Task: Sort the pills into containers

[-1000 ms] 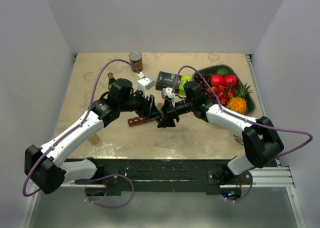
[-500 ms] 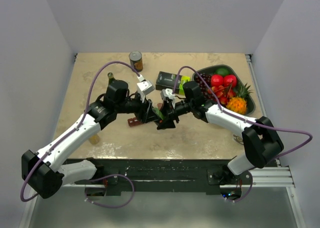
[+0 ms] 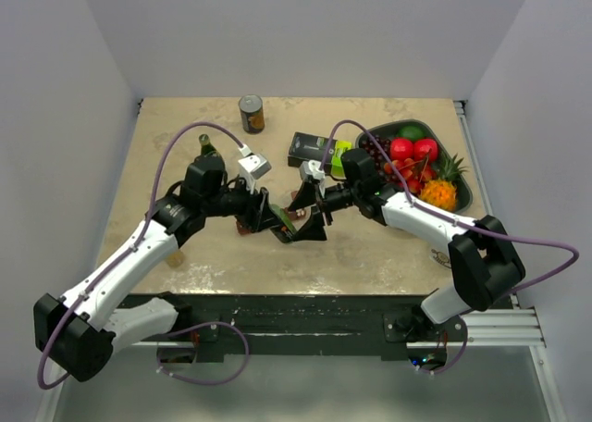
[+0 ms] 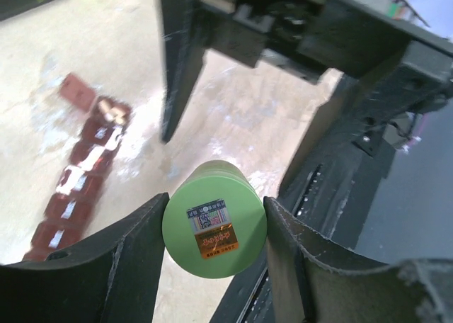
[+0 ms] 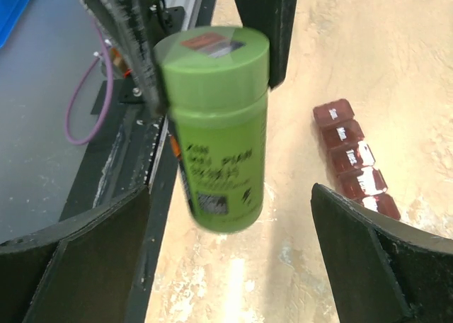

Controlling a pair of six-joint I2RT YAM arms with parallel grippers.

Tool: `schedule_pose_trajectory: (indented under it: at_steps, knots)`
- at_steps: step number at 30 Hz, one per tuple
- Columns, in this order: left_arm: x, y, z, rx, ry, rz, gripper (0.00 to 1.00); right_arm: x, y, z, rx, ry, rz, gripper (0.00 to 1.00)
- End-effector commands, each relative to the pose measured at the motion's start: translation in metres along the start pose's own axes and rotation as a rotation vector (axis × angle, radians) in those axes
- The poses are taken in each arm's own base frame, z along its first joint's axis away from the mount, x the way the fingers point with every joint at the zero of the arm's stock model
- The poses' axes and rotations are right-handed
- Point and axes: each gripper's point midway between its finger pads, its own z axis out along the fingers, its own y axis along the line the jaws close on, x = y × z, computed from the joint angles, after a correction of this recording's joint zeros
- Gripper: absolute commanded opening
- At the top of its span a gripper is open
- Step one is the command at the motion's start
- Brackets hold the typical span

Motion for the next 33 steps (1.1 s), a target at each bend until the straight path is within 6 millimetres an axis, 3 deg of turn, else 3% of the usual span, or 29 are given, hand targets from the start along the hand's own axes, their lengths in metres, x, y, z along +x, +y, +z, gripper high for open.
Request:
schedule_pose_trajectory:
  at_steps: [1,5,10,13,18,19,22,29,32,33]
  knots:
    - [-0.001,0.030,-0.016,-0.171,-0.022,-0.069,0.00,-0.025,-0.016,-0.011,0.101,-0.018,-0.086,0.99]
    - [0.015,0.099,-0.050,-0.592,-0.047,-0.182,0.00,-0.031,-0.039,-0.037,0.213,-0.024,-0.091,0.99]
    - [0.031,0.162,-0.096,-0.975,-0.079,-0.304,0.00,-0.037,-0.055,-0.068,0.306,-0.064,-0.082,0.99]
    - [0.043,0.200,-0.122,-1.189,-0.099,-0.386,0.00,-0.038,-0.056,-0.071,0.319,-0.066,-0.089,0.99]
    - [0.047,0.246,-0.151,-1.386,-0.193,-0.497,0.00,-0.039,-0.056,-0.072,0.322,-0.069,-0.093,0.99]
    - [0.056,0.259,-0.159,-1.427,-0.193,-0.548,0.00,-0.038,-0.055,-0.071,0.320,-0.068,-0.089,0.99]
    - [0.067,0.283,-0.174,-1.513,-0.214,-0.597,0.00,-0.038,-0.054,-0.071,0.314,-0.070,-0.091,0.99]
    - [0.082,0.312,-0.183,-1.525,-0.210,-0.685,0.06,-0.038,-0.053,-0.070,0.306,-0.074,-0.091,0.99]
    - [0.086,0.319,-0.189,-1.525,-0.224,-0.744,0.22,-0.038,-0.053,-0.070,0.304,-0.074,-0.091,0.99]
    - [0.088,0.319,-0.190,-1.524,-0.213,-0.756,0.36,-0.038,-0.053,-0.070,0.304,-0.074,-0.091,0.99]
